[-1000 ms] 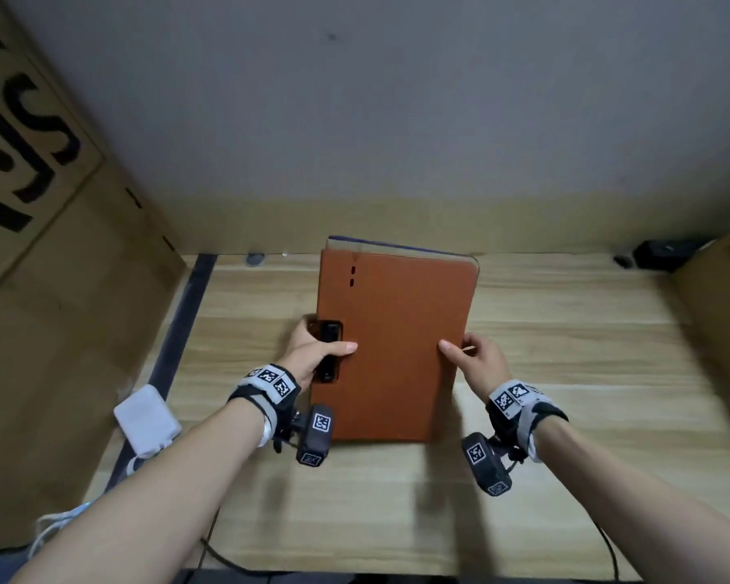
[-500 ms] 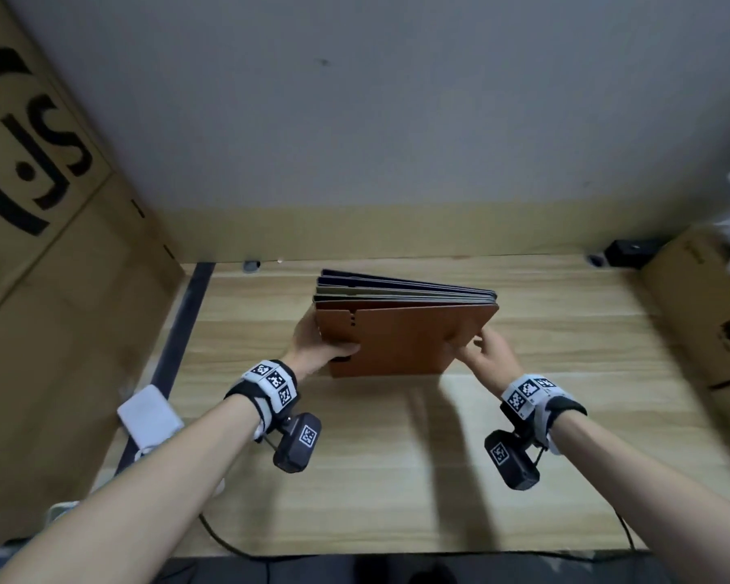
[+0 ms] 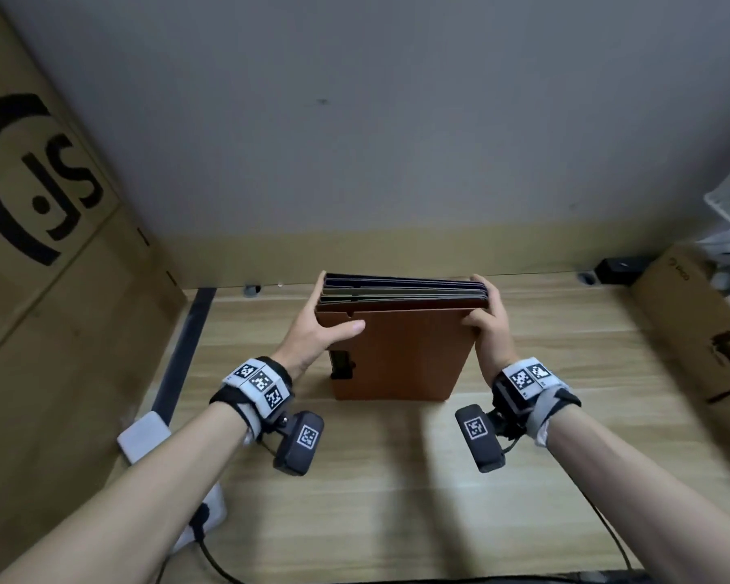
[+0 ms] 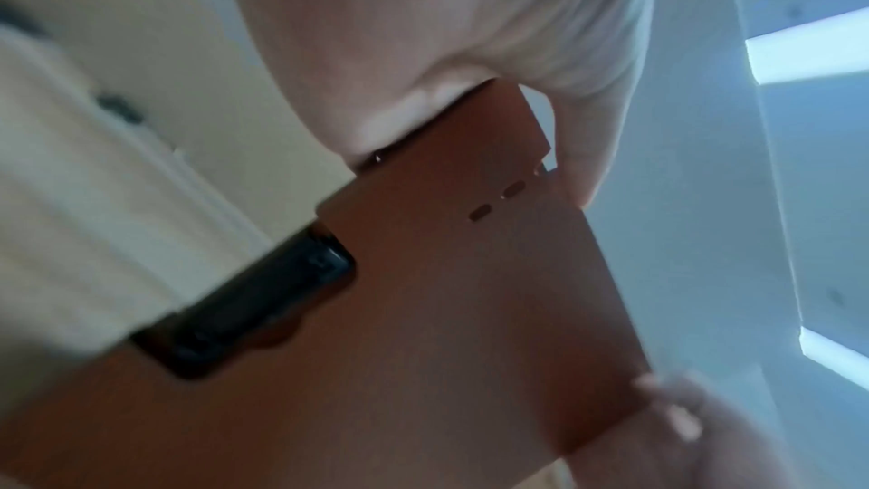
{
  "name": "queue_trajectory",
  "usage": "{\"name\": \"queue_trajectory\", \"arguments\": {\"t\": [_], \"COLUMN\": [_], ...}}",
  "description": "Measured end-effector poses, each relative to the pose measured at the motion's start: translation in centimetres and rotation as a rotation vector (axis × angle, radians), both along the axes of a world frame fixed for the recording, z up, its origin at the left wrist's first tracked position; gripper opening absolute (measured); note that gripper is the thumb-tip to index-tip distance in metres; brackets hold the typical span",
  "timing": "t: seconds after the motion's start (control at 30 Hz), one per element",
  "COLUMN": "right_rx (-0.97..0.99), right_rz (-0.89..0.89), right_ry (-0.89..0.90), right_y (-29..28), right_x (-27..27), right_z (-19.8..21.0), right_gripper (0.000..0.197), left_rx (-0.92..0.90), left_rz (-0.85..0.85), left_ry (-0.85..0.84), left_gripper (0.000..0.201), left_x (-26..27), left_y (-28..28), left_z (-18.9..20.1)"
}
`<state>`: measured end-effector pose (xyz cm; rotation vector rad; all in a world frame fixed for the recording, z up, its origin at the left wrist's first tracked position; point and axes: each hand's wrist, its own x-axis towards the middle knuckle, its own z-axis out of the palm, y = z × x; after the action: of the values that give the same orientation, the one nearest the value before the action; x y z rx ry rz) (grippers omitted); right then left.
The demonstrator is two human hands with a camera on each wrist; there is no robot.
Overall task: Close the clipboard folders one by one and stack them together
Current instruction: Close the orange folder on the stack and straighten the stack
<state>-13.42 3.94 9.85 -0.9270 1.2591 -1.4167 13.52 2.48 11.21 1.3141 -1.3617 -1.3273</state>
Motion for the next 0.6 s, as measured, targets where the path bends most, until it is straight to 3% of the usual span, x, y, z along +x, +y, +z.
{"name": "queue_trajectory", "arguments": {"t": [0.17, 0.3, 0.5, 0.6], "right_rx": [0.007, 0.122, 0.009, 0.023], "right_rz": [0.001, -0.004, -0.253, -0.300], "right_ry": [-0.175, -0.054, 0.015, 0.063], "right_y": [-0.8, -2.9, -4.0, -4.5], "right_x": [0.0, -0.6, 1.2, 1.3], "right_z": [0.3, -0.6, 0.8, 0.5], "right_gripper": [0.048, 0.075, 0.031, 0.019], "left_rx": [0.133, 0.167, 0.240, 0.212], "left_rz": [0.089, 0.134, 0.307, 0.302], "left_ry": [0.274, 0.405, 0.454, 0.357], "left_gripper": [0.102, 0.084, 0.087, 0.059], "left_x": [-1.3, -1.5, -2.5, -2.9], "left_y": [-0.6, -1.7, -3.2, -2.8], "left_z": [0.6, 0.2, -0.4, 0.8]}}
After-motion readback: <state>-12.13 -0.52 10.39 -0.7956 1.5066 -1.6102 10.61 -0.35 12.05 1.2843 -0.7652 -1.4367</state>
